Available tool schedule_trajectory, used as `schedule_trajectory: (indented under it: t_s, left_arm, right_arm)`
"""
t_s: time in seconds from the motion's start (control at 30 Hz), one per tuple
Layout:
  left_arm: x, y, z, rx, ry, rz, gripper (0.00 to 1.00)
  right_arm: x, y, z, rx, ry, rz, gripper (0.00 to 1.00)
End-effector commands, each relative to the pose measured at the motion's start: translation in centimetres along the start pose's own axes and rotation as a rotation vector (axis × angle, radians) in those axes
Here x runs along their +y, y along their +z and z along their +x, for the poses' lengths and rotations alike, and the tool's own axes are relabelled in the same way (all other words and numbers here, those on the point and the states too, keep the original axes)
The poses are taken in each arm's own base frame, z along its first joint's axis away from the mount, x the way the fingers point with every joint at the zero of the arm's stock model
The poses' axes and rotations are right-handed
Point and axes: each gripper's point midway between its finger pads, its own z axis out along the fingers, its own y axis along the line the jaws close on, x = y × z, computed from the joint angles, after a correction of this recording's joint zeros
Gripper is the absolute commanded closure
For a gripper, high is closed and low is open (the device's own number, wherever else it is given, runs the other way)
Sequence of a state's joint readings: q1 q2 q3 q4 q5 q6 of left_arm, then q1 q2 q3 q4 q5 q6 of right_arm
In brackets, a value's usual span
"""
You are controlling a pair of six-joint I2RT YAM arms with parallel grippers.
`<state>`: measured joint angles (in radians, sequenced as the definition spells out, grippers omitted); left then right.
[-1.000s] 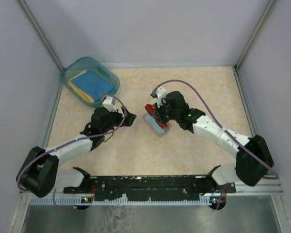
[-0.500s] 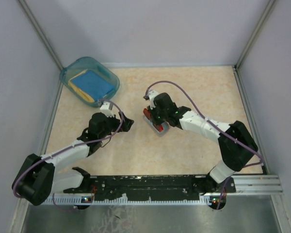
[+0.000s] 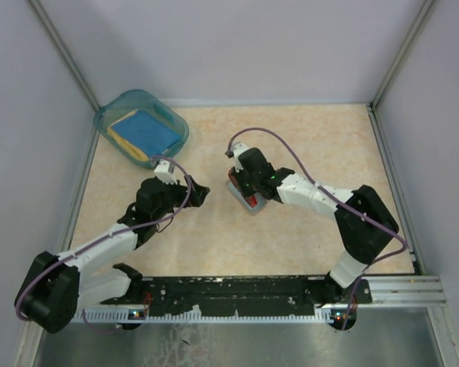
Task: Organize the sunglasses
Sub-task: Place the sunglasses in the sunglasses case.
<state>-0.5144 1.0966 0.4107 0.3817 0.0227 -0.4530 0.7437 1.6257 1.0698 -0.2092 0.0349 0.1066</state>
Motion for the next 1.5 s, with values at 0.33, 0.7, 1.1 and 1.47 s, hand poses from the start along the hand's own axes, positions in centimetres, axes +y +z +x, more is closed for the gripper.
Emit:
schedule_trajectory:
  t_s: [0.33, 0.7, 1.1, 1.47]
  left_arm:
    - [0.2, -0.5, -0.4, -0.021, -0.004, -0.009, 0.0]
    - [0.3, -0.6, -0.4, -0.027, -0.001, -0.01, 0.0]
    - [0.5, -0.7, -0.5, -0.031, 0.001, -0.021, 0.0]
    - [0.9, -0.8, -0.4, -0.038, 0.001, -0.041, 0.0]
  right_arm:
    - [0.0, 1.8, -0.6, -0.012, -0.007, 0.021, 1.0]
    - [0.0, 2.3, -0.3, 0.005, -0.009, 0.022, 1.0]
    - [0.1, 2.6, 0.0, 0.029, -0.009, 0.017, 1.0]
    - [0.4, 2.7, 0.2, 0.051, -0.013, 0.002, 1.0]
